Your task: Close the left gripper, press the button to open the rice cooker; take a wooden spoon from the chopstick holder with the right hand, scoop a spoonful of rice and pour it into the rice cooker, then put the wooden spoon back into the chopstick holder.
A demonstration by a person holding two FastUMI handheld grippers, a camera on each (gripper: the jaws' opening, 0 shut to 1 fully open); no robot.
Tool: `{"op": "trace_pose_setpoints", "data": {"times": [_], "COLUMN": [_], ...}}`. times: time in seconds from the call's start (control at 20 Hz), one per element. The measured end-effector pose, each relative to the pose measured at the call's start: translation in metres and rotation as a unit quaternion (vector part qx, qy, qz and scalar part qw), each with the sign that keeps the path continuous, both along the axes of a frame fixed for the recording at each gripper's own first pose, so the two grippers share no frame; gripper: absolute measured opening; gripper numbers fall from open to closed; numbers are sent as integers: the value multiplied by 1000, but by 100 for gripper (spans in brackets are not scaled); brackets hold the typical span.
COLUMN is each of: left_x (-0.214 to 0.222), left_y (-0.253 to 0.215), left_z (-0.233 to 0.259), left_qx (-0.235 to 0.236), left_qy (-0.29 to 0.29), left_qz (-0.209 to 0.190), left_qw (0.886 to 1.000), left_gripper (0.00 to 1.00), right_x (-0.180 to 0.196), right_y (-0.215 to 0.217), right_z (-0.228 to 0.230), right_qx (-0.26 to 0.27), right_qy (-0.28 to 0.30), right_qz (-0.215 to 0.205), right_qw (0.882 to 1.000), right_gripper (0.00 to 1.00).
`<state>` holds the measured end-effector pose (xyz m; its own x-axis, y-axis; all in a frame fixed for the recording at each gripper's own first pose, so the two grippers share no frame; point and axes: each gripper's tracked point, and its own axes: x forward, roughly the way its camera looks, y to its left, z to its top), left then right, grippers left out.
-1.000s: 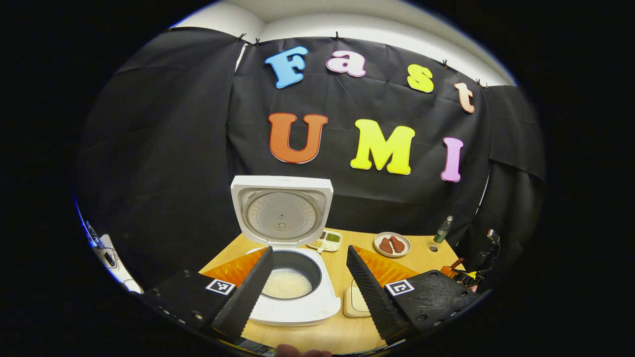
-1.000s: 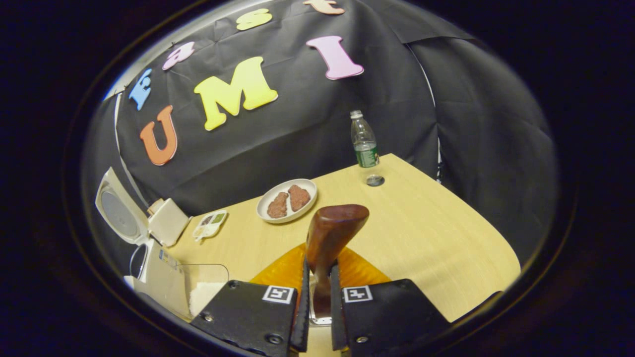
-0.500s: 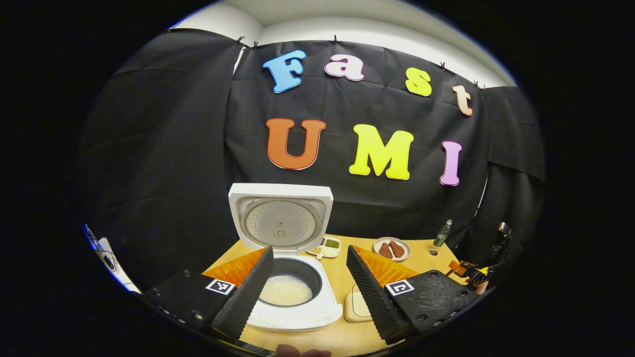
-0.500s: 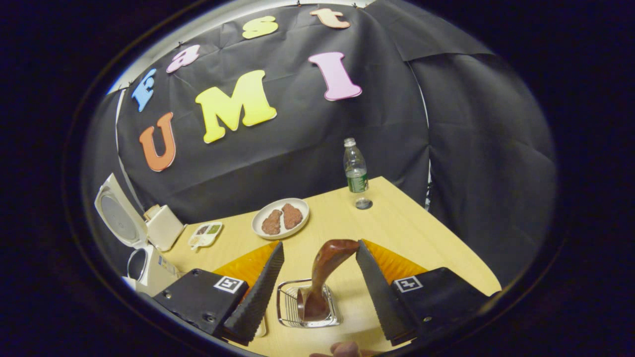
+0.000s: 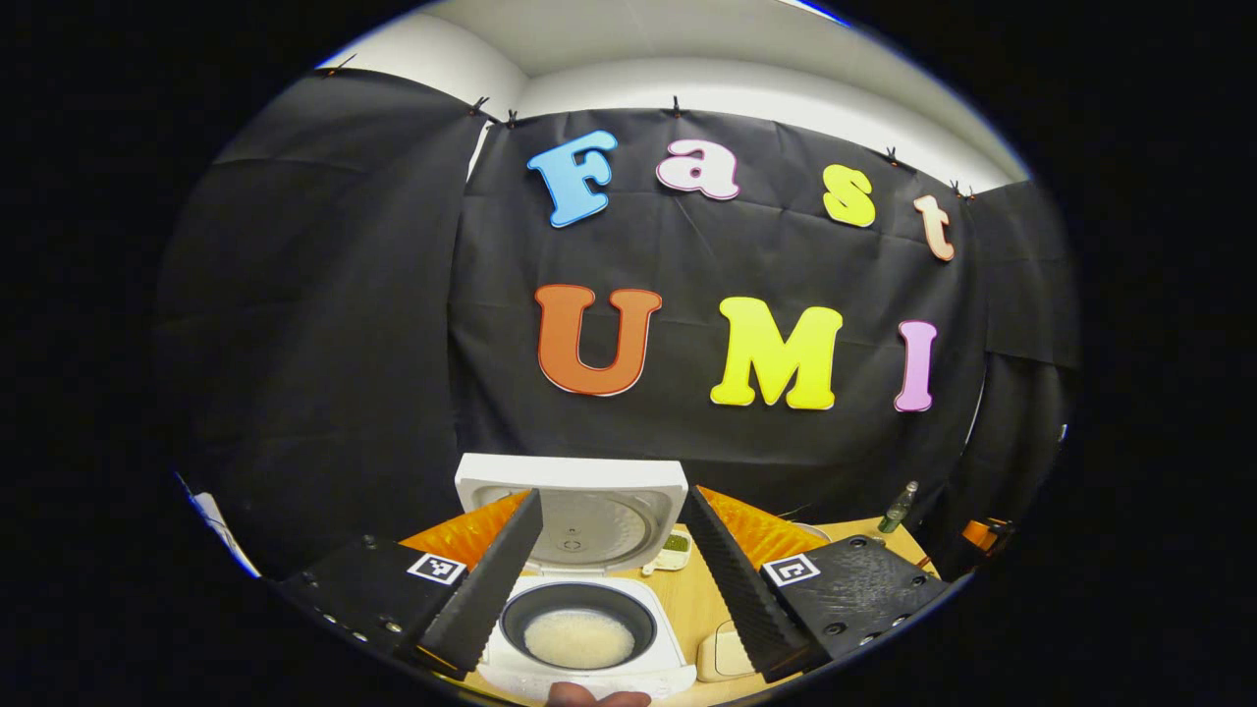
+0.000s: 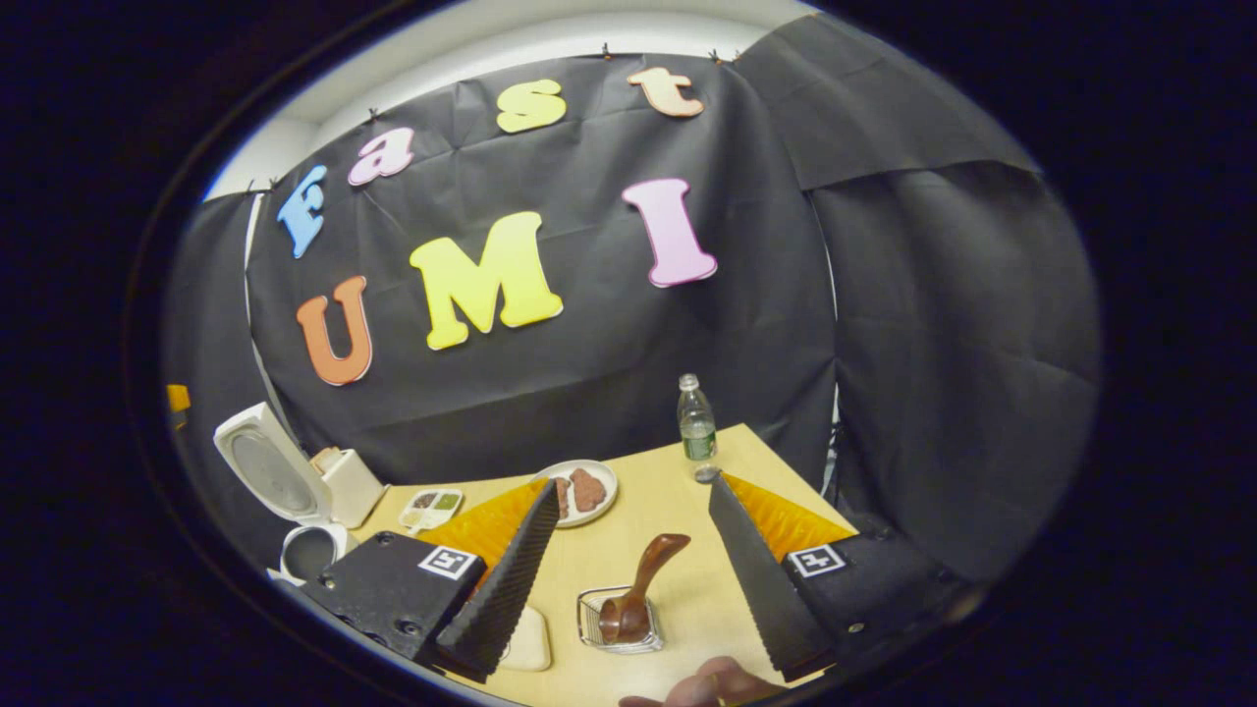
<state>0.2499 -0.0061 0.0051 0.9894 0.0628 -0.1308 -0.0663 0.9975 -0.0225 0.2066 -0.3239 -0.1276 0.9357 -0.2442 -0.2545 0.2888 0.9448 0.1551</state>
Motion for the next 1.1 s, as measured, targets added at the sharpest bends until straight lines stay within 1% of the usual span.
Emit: {"op": "trace_pose_setpoints", "data": {"times": [0.05,0.1,0.2,0.3,0.4,0.45,0.55,0.6,0.65,0.85,1.0,1.1], "left_x": [8,16,33,49,66,75,98,109,121,155,160,159], "left_y": [3,8,17,27,36,41,50,53,57,69,70,72], "left_z": [2,0,0,0,-1,-2,-4,-9,-15,-38,-50,-59], "left_qx": [-2,-2,1,6,16,19,19,18,18,20,11,10], "left_qy": [0,1,3,7,10,11,8,13,17,51,74,90], "left_qz": [1,4,12,19,26,30,39,43,47,58,58,60], "left_qw": [1000,1000,1000,1000,999,999,999,999,999,997,996,994], "left_gripper": [94,94,94,94,94,94,94,94,94,95,94,94], "right_x": [-7,-14,-28,-43,-58,-66,-80,-87,-94,-125,-135,-131], "right_y": [7,14,24,34,40,41,45,42,40,23,16,18], "right_z": [9,15,24,29,27,25,20,16,13,4,1,-1], "right_qx": [-14,-25,-34,-31,-32,-31,-24,-22,-23,-19,-4,8], "right_qy": [-4,-5,-7,-11,-10,-7,0,3,9,27,26,28], "right_qz": [3,5,7,-1,-11,-19,-30,-38,-46,-89,-114,-113], "right_qw": [1000,1000,999,999,999,999,999,999,999,996,993,993], "right_gripper": [97,100,100,100,98,100,98,100,99,100,100,100]}}
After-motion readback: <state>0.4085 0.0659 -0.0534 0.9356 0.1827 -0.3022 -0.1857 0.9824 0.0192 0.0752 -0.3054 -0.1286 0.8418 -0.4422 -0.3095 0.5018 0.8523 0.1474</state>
